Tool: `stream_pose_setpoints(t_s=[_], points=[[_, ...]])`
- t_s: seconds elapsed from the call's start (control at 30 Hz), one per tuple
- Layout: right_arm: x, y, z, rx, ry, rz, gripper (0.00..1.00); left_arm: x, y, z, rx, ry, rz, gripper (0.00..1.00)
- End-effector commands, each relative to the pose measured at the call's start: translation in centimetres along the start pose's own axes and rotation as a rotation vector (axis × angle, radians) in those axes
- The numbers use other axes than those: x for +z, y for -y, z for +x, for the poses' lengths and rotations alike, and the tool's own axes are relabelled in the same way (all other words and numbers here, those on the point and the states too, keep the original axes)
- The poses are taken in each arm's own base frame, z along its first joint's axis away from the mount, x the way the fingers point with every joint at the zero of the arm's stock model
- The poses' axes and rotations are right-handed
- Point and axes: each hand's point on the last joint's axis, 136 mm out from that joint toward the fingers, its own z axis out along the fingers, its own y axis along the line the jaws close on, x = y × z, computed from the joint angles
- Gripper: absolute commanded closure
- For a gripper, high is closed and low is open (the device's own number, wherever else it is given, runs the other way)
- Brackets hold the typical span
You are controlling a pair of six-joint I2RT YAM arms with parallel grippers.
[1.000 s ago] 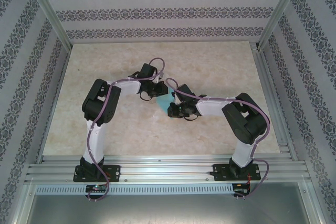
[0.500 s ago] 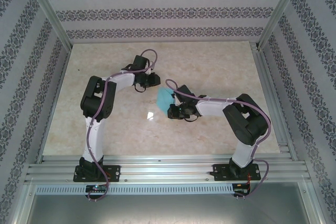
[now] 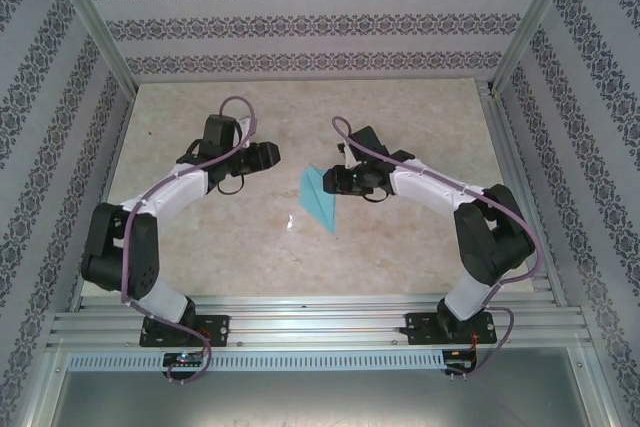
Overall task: Fold a paper plane with a square sheet of paper (fold left side to right side)
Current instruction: Turn over the paper at the center of the table.
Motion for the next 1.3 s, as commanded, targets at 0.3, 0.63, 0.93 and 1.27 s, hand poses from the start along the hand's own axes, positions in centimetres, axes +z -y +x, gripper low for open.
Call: stream_pose_setpoints(t_s=[0.3,0.63,0.93,1.27], points=[[6.2,1.8,-2.2,0.012,-0.073,-0.104,0.56,-2.6,-1.1,5.3,-0.126,-0.006,0.029,0.41],[6.8,0.8,-0.5,0.030,-0.115,-0.194,0.80,-2.7,-1.2,5.7,-0.119,-0.017,0.024,0.40],[6.0,0.5,0.1,0.024,-0.117,-0.193,0.76,-2.5,-1.0,5.7,-0.110,-0.031,0.039,0.39],[6.4,0.3,0.9,0.030,-0.144,-0.200,0.85,-2.4,-1.0,6.0,-0.110,-0.045,0.042,0.39]])
